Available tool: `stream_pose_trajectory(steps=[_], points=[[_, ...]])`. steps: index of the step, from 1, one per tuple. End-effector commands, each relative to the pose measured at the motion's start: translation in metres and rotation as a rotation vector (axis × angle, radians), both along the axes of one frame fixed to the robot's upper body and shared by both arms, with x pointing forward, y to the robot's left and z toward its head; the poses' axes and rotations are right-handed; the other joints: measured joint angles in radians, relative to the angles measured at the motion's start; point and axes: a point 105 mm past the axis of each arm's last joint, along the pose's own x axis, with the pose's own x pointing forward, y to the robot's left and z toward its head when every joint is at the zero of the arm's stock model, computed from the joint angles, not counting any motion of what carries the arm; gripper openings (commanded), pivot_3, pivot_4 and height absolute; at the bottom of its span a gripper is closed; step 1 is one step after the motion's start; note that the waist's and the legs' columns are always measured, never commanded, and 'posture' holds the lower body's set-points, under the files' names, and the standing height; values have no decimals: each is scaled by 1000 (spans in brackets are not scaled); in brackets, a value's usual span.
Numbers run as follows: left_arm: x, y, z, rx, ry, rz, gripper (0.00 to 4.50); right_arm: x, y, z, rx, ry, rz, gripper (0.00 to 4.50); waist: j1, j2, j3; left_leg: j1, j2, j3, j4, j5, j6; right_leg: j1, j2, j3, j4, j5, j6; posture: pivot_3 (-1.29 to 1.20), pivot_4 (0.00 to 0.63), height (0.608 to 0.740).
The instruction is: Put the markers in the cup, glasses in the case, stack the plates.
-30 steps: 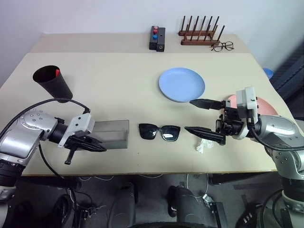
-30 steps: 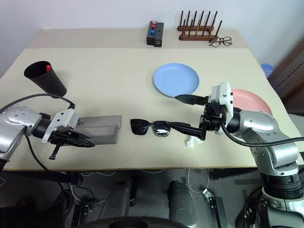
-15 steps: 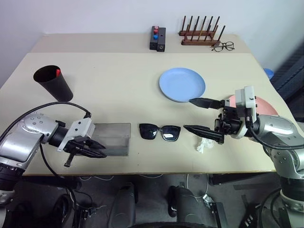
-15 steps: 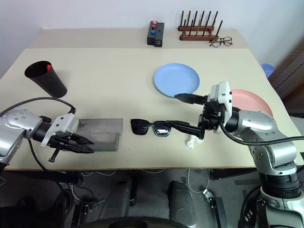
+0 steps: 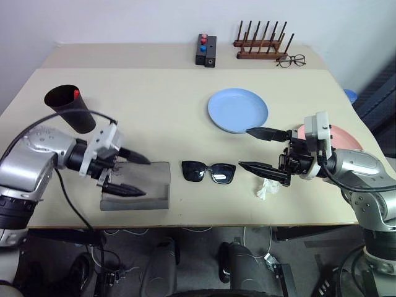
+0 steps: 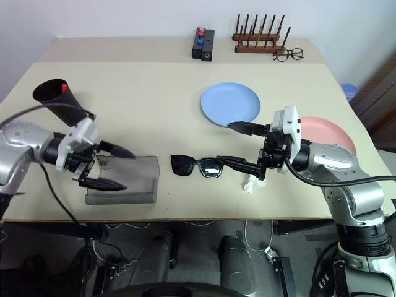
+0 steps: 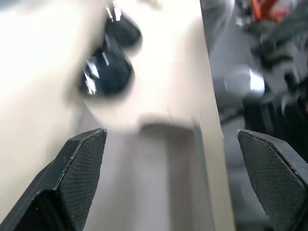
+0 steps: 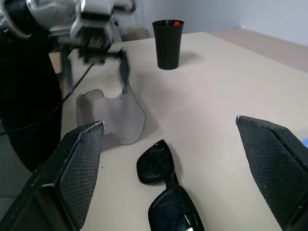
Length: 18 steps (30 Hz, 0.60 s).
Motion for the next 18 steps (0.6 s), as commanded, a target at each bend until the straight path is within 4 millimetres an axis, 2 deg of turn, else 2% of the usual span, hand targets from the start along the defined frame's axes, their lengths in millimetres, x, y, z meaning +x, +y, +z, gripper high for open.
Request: stream_pose_trajectory(steps=[1, 6, 9, 14, 18], points=[[9, -20, 12, -29, -45, -40, 4485, 6, -18, 1, -35, -5, -57, 4500, -2, 0, 0, 0, 0, 0, 0, 0, 0, 0, 0, 0, 0, 0, 0, 0, 150, 740], [32, -68, 4, -26, -102, -129, 4485, 7, -28, 1, -51, -6, -107, 4500, -3, 0, 0, 0, 0, 0, 2, 0, 1, 1, 1, 0, 1, 1, 0, 0, 150, 740], [45, -95, -20, 81, -138, -215, 4485, 6, -33, 1, -58, -7, -144, 4500, -2, 0, 0, 0, 0, 0, 4, -1, 2, 1, 1, 0, 1, 2, 2, 0, 150, 740], [57, -116, -37, 183, -175, -297, 4485, -3, -49, -16, -155, 34, -215, 4500, -2, 0, 0, -1, 0, 0, 4, -1, 3, 1, 0, 0, 1, 2, 2, 0, 150, 740], [60, -124, -44, 228, -198, -348, 4485, -10, -56, -17, -162, 40, -258, 4500, -5, 0, 0, 0, 0, 0, 4, -2, 4, 1, 0, 0, 1, 1, 1, 0, 150, 740]])
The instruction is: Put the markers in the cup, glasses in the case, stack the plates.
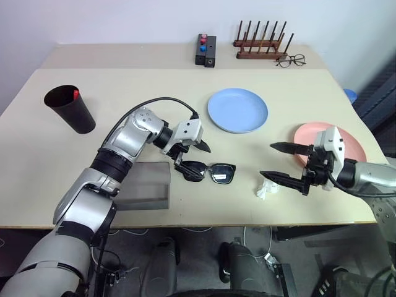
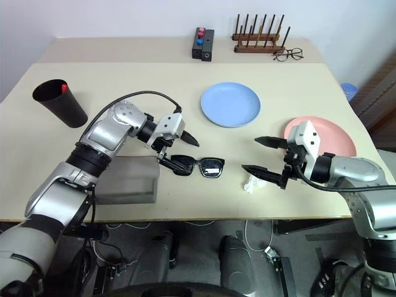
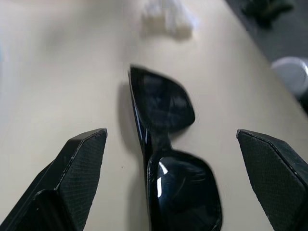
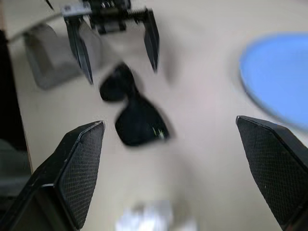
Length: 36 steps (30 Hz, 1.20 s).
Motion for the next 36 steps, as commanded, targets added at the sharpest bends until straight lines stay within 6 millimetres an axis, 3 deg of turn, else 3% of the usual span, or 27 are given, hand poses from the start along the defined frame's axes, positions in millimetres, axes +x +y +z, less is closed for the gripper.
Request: stream_pose_trajectory(steps=[1, 5, 13, 16, 21, 24, 29, 32, 36], points=[[2, -9, 5, 28, -60, -63, 4485, -5, -1, 19, -21, -81, -16, 4500, 0, 0, 0, 0, 0, 0, 0, 0, 0, 0, 0, 0, 0, 0, -1, 0, 150, 740], [2, -18, -1, 30, -70, -94, 4485, -6, 2, 21, -11, -97, -37, 4500, 1, 0, 0, 0, 0, 0, 1, 0, 0, 0, 0, 0, 0, -1, -1, 0, 150, 740], [-2, -16, -18, 100, -74, -146, 4485, -6, 6, 25, -3, -118, -54, 4500, 2, 0, 0, 0, 0, -1, 1, 0, 0, 0, 0, 0, 0, -1, -1, 0, 150, 740], [0, -19, -25, 115, -80, -123, 3678, -5, 8, 28, 5, -130, -57, 4500, 3, 0, 0, 0, 0, -1, 1, 0, 0, 0, 0, 0, 0, -1, -1, 0, 150, 740], [1, -18, -30, 115, -60, -100, 1103, -3, 9, 31, 9, -139, -64, 4500, 2, 0, -1, 0, 0, -1, 1, 0, 0, 1, 0, 0, 0, -1, -1, 0, 150, 740], [1, -18, -28, 108, -52, -100, 34, -1, 9, 32, 12, -146, -66, 4500, 7, 4, -3, 3, 0, -1, 2, 0, 0, 6, 0, 0, -1, -1, -1, 0, 150, 740], [0, -20, -23, 86, -37, -107, 12, 2, 10, 36, 19, -165, -67, 4500, 10, 4, -3, 10, 0, -3, 3, -1, -1, 14, 0, -1, -6, -2, 1, 0, 150, 740], [-3, -24, -9, 24, 22, -95, 12, 4, 10, 36, 21, -170, -67, 4500, 6, 4, -3, 11, 0, -3, 1, -1, 0, 17, 0, -2, -10, -2, 1, 0, 150, 740], [-5, -26, 28, -75, 116, -65, 12, 2, 13, 39, 46, -171, -43, 4500, 2, 4, -3, 4, -1, -4, 1, -2, 3, 12, 0, -2, -10, 1, -1, 0, 150, 740]])
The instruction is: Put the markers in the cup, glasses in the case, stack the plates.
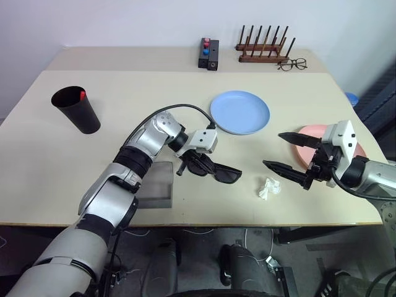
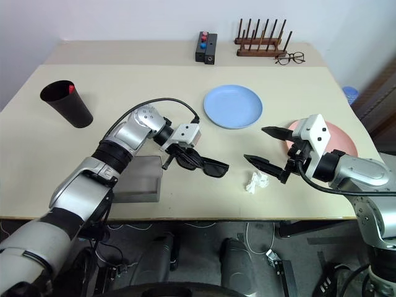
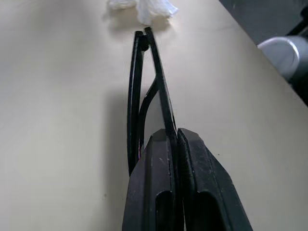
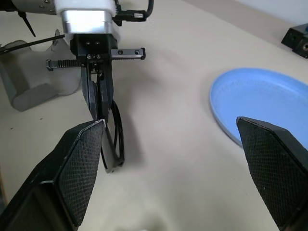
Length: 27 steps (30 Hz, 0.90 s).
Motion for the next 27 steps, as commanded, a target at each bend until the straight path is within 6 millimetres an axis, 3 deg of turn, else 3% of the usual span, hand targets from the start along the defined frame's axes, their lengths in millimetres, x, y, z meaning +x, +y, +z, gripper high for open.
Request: stream_pose_trajectory(steps=[1, 6, 9, 12, 15, 19, 23, 27], points=[[-1, 0, 49, -110, 47, 26, 12, -3, 6, 13, 39, -48, 37, 4500, -3, 0, 1, -4, 0, 0, 0, 0, 0, -4, 0, 0, 1, 0, 0, 0, 150, 740], [-10, 23, 91, -124, 114, 72, 12, -4, 12, 12, 42, -24, 67, 4500, -8, 0, 2, -4, -1, -2, 0, 0, 0, -9, 0, 1, 10, -1, 4, 0, 150, 740], [-12, 35, 105, -130, 98, 82, 12, -3, 13, 14, 44, -32, 72, 4500, -6, 1, 1, -3, 0, -2, 0, 0, 0, -9, 1, 1, 11, -2, 2, 0, 150, 740], [-4, 47, 118, -161, 55, 123, 12, -2, 13, 14, 46, -34, 74, 4500, 0, 0, 1, -4, 0, -1, 1, 0, 0, -9, 0, 1, 10, -3, 2, 0, 150, 740], [17, 73, 133, -199, -56, 220, 12, 0, 14, 14, 45, -38, 79, 4500, -3, 0, 2, -5, -1, -1, 1, 0, 0, -9, 0, 1, 9, -2, 2, 0, 150, 740], [1, 114, 128, -123, 29, 309, 12, 0, 13, 12, 45, -32, 85, 4500, -18, 0, 3, -5, 0, 0, -2, 0, 0, -12, 0, 2, 11, -2, 2, 0, 150, 740], [-14, 130, 143, -143, 87, 348, 12, 2, 14, 9, 49, -24, 93, 4500, -7, 0, 3, -5, 0, 0, -2, 0, 0, -12, 1, 2, 11, -3, 2, 0, 150, 740], [-31, 153, 143, -103, 127, 391, 12, 6, 16, 10, 50, -29, 108, 4500, -5, 0, 4, -6, 0, 0, 0, 0, 0, -12, 0, 2, 9, -4, 3, 0, 150, 740]])
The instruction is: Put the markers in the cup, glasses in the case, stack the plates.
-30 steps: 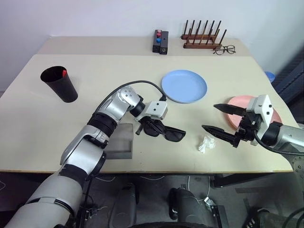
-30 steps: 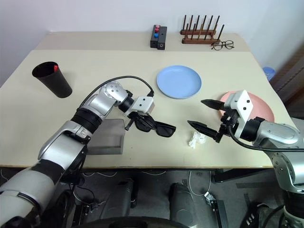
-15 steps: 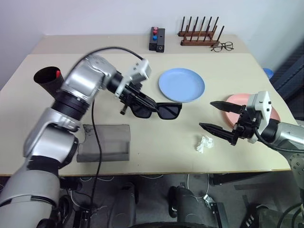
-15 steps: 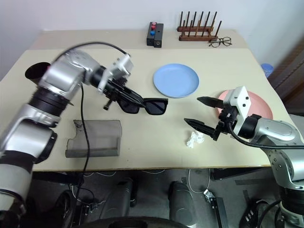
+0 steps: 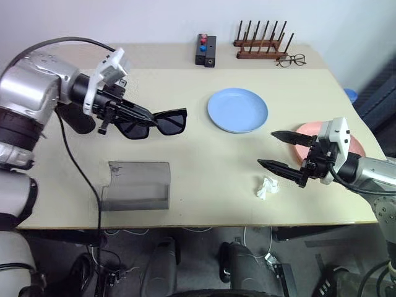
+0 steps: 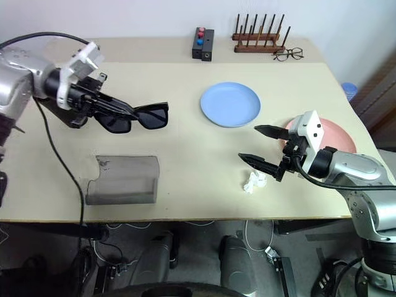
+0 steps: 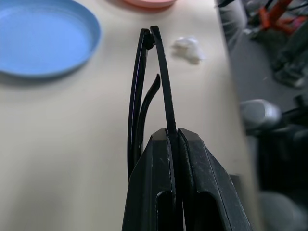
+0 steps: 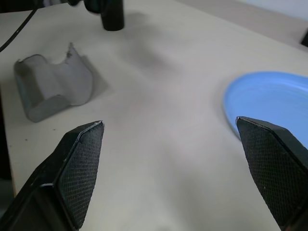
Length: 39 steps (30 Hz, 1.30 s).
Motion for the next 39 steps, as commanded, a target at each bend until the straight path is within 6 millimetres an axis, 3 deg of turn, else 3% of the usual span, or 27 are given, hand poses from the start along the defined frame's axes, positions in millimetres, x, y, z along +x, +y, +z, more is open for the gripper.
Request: stream_pose_trajectory(steps=[1, 4, 7, 18, 31, 39], points=[[-16, 11, 8, -3, 18, 1, 12, 2, 0, 9, -3, -50, 10, 4500, -1, 0, 0, 0, 0, 1, 0, 0, 0, 0, 0, 1, 0, 0, 0, 0, 150, 740], [-27, 36, -9, 36, 60, 44, 12, 3, 0, 9, -8, -53, 22, 4500, -1, 1, 0, 1, 0, 1, -1, 0, 0, -1, 0, 1, 0, 0, 0, 0, 150, 740], [-35, 45, -30, 44, 49, 11, 12, -2, 0, 10, 16, -41, 58, 4500, 0, 2, 0, 1, 0, 2, -2, 0, 0, -1, 0, 1, 1, 1, -2, 0, 150, 740], [-49, 42, -75, -67, 66, -75, 12, -34, 27, 13, 36, -52, 303, 4500, 0, 0, 0, 1, 0, 2, -1, 0, 0, -1, 0, 1, 1, 1, -2, 0, 150, 740], [-50, 29, -104, -65, 86, -135, 12, -32, 35, 15, 26, -93, 323, 4500, 1, 0, 0, 1, 0, 3, -1, 0, 0, -1, 0, 1, 0, 1, -3, 0, 150, 740], [-45, 34, -114, -37, 112, -101, 12, -31, 35, 18, 32, -97, 302, 4500, 1, 0, 0, 1, 0, 3, -1, 0, 0, -1, 0, 1, 1, 1, -3, 0, 150, 740]])
